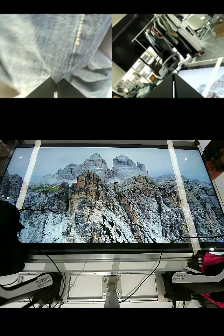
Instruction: Fold the clothes and pants, and hang the long-sleeved shirts on hangers.
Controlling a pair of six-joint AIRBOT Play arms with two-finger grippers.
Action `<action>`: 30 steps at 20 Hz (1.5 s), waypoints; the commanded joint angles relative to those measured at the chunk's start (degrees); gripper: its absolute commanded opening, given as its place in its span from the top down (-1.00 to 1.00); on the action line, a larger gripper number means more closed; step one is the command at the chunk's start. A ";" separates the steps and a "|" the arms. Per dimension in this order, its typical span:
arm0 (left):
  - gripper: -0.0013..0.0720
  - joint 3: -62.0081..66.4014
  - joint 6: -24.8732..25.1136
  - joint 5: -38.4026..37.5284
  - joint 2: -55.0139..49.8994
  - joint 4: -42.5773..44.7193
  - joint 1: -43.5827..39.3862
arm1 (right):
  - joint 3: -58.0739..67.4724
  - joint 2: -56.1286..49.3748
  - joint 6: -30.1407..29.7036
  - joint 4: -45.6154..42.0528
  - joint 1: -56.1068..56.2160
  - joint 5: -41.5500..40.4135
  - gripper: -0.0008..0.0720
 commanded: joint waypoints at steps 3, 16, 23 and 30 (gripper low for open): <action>0.94 4.98 -6.80 11.34 18.56 -2.27 -2.43 | 0.07 0.04 0.02 0.02 0.04 0.02 0.87; 0.95 53.33 -13.14 51.78 13.64 -37.83 -36.89 | 0.07 0.02 1.27 1.70 -0.04 0.26 0.87; 0.95 63.87 -6.67 53.29 -6.49 -37.38 -59.36 | -0.35 0.04 3.74 -10.69 -5.03 -4.35 0.87; 0.94 56.76 -5.01 58.51 -13.07 -38.42 -62.20 | -7.43 -1.20 3.87 -23.74 -9.44 -4.22 0.87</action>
